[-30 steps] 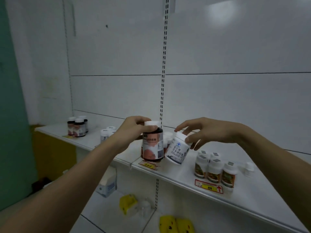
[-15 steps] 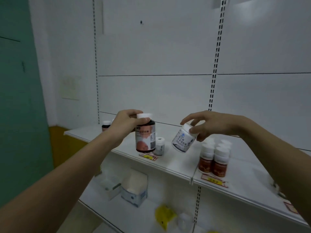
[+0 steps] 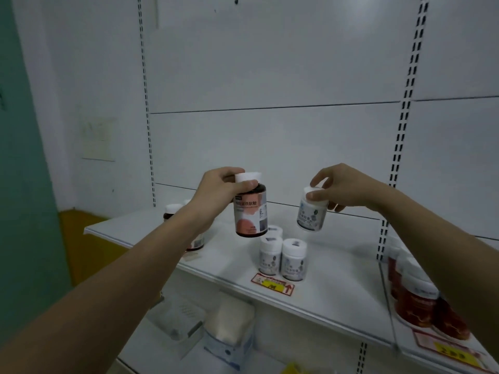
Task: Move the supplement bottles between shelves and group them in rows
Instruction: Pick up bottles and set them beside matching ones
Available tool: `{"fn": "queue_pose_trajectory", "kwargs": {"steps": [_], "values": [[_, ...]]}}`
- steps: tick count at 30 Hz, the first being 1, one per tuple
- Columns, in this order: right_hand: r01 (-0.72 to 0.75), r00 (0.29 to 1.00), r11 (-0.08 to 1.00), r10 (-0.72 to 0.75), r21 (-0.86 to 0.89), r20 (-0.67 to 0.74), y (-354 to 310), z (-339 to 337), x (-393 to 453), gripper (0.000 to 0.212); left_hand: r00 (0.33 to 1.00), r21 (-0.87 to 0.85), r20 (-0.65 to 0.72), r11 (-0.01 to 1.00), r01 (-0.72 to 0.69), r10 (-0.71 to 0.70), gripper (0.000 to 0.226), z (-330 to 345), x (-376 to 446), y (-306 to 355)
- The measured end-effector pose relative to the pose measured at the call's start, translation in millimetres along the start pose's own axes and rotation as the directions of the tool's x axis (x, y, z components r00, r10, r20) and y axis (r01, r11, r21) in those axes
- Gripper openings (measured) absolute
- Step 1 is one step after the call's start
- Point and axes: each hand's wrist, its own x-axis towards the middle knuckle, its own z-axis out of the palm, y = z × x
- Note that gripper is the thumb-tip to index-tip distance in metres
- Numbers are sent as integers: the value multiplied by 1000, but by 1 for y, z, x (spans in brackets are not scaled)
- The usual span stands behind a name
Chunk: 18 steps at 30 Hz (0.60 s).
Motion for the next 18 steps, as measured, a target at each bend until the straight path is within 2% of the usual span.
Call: {"fn": "queue_pose_trajectory", "kwargs": {"steps": [4, 9, 15, 18], "values": [[-79, 995, 997, 79, 3, 57, 24, 30, 41, 32, 997, -1, 64, 999, 38, -37, 43, 3, 37, -21], [-167, 973, 985, 170, -34, 154, 52, 58, 78, 33, 991, -5, 134, 1000, 6, -6, 44, 6, 87, -44], [-261, 863, 960, 279, -102, 421, 64, 73, 91, 34, 977, -38, 214, 999, 15, -6, 44, 8, 126, -61], [-295, 809, 950, 304, -99, 504, 66, 81, 91, 38, 971, -52, 240, 998, 18, -5, 44, 10, 142, -64]]}}
